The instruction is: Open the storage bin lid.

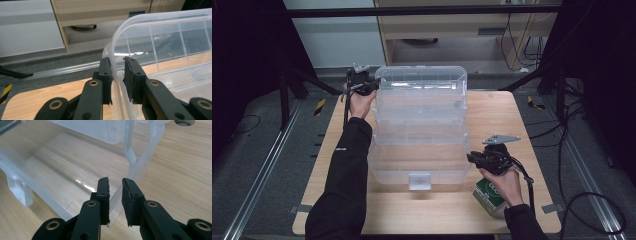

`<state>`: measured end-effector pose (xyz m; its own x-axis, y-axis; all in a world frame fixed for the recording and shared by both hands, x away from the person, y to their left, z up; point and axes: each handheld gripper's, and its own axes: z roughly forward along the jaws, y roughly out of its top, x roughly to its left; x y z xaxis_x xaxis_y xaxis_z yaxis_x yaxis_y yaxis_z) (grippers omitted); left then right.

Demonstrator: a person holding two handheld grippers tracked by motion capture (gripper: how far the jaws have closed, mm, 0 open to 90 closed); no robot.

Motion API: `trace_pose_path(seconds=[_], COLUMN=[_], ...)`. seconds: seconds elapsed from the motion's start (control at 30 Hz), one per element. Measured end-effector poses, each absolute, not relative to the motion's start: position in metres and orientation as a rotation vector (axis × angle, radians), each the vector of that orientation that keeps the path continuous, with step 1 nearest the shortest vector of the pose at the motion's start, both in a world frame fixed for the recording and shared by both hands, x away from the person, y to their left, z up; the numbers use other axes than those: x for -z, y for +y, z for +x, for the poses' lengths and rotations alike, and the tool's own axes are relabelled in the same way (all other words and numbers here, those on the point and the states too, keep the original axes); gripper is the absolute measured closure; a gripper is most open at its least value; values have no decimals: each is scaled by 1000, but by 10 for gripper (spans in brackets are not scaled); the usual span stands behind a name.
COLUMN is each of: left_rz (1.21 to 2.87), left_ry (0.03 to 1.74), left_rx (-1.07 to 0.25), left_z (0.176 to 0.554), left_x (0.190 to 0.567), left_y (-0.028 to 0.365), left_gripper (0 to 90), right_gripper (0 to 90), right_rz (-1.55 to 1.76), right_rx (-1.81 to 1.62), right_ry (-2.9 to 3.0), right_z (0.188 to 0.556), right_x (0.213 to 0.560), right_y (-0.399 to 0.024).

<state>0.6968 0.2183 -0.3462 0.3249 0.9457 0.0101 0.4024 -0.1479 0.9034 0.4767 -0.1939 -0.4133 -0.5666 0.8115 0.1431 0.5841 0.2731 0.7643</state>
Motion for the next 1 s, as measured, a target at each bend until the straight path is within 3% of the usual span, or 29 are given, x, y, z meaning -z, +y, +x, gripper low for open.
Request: trace_pose_path(seconds=[0.3, 0.57, 0.7, 1.0], left_rz=[1683, 1656, 1702, 1741], left_ry=[1206, 1209, 1163, 1089], left_rx=[-763, -719, -718, -679], left_z=[696, 667, 629, 564], left_x=[342, 337, 343, 364], left_y=[229, 259, 273, 285], left_gripper=[670, 592, 517, 477], right_gripper=[761, 755, 752, 750], right_rz=[1290, 1290, 1294, 1313], right_rx=[-1167, -1175, -1192, -1176], right_ry=[2270, 2274, 2283, 2292], right_z=[476, 477, 478, 479], right_x=[413, 413, 414, 412], right_y=[-193, -193, -195, -194])
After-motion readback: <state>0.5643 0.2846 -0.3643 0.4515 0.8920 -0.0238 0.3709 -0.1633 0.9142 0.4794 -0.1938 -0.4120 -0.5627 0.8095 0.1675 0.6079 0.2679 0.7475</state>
